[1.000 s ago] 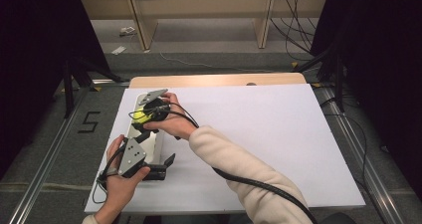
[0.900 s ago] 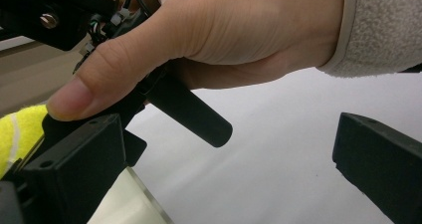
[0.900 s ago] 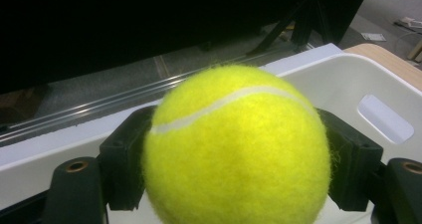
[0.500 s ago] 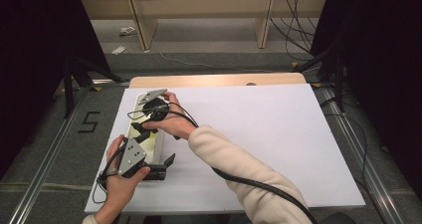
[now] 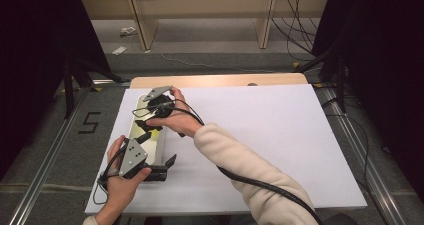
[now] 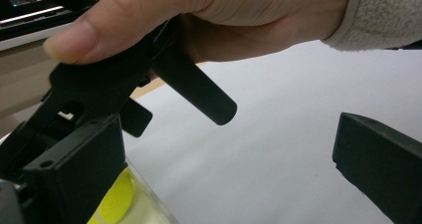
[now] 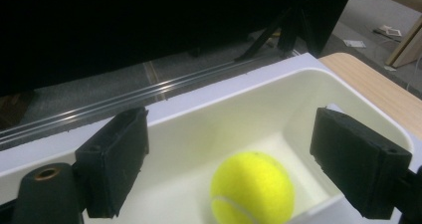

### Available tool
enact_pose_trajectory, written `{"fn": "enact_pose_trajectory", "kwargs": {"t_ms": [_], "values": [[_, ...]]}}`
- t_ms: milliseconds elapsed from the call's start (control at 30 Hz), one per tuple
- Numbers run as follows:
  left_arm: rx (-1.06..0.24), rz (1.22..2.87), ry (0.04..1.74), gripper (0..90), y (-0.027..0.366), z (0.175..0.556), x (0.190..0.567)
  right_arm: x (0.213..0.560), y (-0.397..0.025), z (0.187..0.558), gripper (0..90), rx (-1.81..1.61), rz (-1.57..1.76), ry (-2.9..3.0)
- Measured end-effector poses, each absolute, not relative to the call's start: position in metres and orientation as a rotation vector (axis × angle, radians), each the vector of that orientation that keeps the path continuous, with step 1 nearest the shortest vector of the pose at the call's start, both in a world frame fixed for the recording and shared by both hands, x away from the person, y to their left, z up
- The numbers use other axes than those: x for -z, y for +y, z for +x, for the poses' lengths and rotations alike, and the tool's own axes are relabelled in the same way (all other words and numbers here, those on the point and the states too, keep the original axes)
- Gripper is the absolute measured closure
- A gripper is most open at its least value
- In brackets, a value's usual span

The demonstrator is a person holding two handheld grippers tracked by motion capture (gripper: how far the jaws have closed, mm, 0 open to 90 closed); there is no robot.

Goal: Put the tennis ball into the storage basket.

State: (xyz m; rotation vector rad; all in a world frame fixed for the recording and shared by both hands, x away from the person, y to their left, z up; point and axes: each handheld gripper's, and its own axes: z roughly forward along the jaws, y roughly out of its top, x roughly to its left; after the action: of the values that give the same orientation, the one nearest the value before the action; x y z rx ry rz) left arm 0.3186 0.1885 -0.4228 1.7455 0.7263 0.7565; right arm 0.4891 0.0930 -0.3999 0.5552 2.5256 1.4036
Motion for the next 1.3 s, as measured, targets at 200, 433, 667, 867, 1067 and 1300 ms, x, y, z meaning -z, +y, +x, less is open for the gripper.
{"fn": "enact_pose_trajectory", "kwargs": {"t_ms": [200,433,667,867,1067,1300], "values": [[-0.757,1.745,0.727,0.0,0.188,0.319,0.423,0.396,0.081,0.488,16.3,-1.412,0.561,2.515],[-0.759,1.747,0.727,0.0,0.189,0.319,0.423,0.391,0.067,0.487,16.5,-1.419,0.567,2.496],[-0.756,1.745,0.728,0.0,0.189,0.319,0.423,0.388,0.051,0.485,16.9,-1.432,0.586,2.476],[-0.756,1.746,0.729,0.0,0.189,0.319,0.423,0.387,0.038,0.484,16.9,-1.432,0.607,2.466],[-0.757,1.744,0.731,0.0,0.189,0.319,0.423,0.384,0.028,0.483,16.9,-1.429,0.613,2.456],[-0.757,1.744,0.73,0.0,0.189,0.319,0.423,0.382,0.017,0.481,16.9,-1.432,0.624,2.438]]}}
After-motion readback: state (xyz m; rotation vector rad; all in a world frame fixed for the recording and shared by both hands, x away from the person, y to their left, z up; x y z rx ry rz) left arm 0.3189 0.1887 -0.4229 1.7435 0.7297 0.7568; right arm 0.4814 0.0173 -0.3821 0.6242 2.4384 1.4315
